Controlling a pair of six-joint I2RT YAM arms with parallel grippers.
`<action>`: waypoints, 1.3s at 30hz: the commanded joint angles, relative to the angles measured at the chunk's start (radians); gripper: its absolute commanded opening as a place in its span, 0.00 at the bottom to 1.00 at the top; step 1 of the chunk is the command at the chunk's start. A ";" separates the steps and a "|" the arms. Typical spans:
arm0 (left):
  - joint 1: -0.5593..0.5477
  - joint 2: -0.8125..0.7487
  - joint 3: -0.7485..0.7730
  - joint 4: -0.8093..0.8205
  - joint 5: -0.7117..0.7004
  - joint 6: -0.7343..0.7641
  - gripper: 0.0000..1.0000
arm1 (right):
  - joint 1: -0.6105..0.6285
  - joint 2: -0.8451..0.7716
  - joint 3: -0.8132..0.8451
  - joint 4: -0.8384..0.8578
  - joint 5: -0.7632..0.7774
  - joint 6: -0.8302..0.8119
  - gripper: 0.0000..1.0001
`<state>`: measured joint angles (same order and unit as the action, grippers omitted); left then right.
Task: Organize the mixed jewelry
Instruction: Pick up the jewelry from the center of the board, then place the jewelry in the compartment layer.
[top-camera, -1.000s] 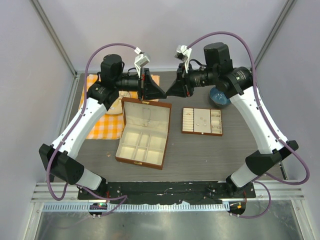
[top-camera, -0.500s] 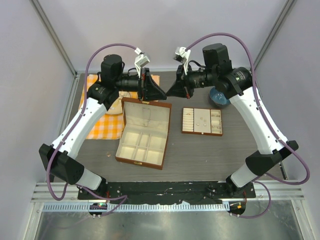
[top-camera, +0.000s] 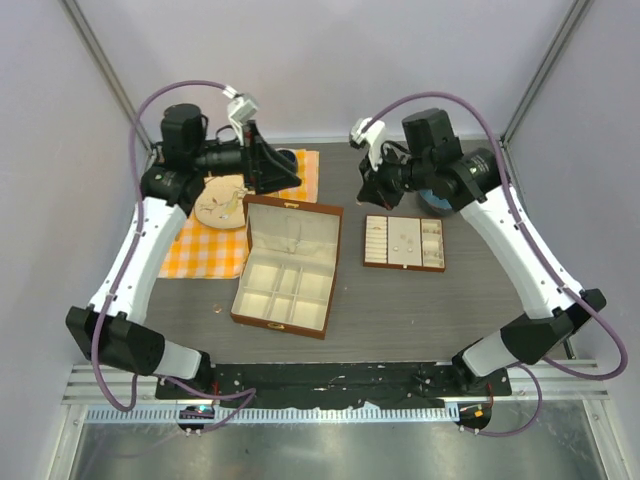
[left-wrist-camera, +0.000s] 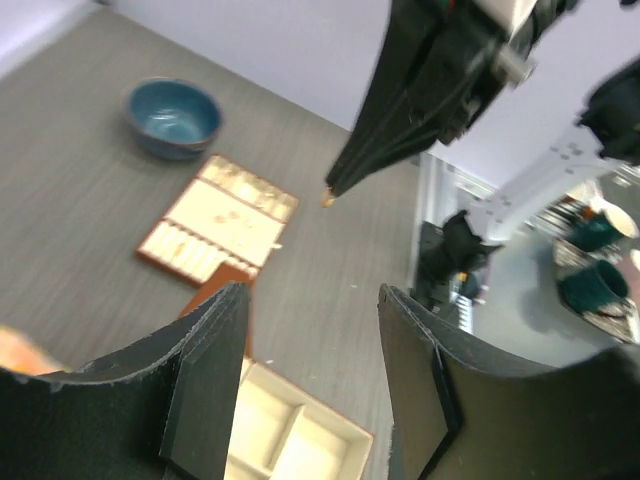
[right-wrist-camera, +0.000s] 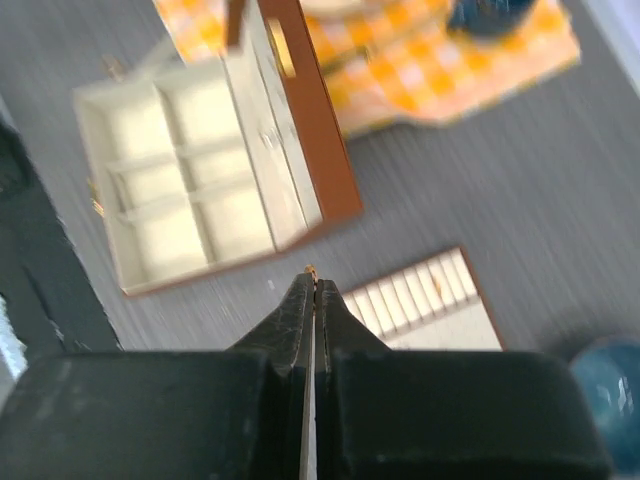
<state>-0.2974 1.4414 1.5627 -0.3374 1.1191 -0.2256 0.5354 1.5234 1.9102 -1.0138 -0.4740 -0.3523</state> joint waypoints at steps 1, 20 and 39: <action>0.133 -0.108 -0.003 -0.136 -0.034 0.098 0.59 | 0.008 -0.055 -0.207 0.055 0.277 -0.131 0.01; 0.417 -0.162 -0.032 -0.354 -0.013 0.253 0.58 | -0.032 0.167 -0.548 0.371 0.529 -0.419 0.01; 0.457 -0.164 -0.092 -0.313 0.028 0.244 0.57 | -0.077 0.126 -0.579 0.400 0.387 -0.412 0.01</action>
<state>0.1524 1.2839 1.4818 -0.6918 1.1122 0.0307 0.4568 1.7473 1.3403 -0.5747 -0.0418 -0.7582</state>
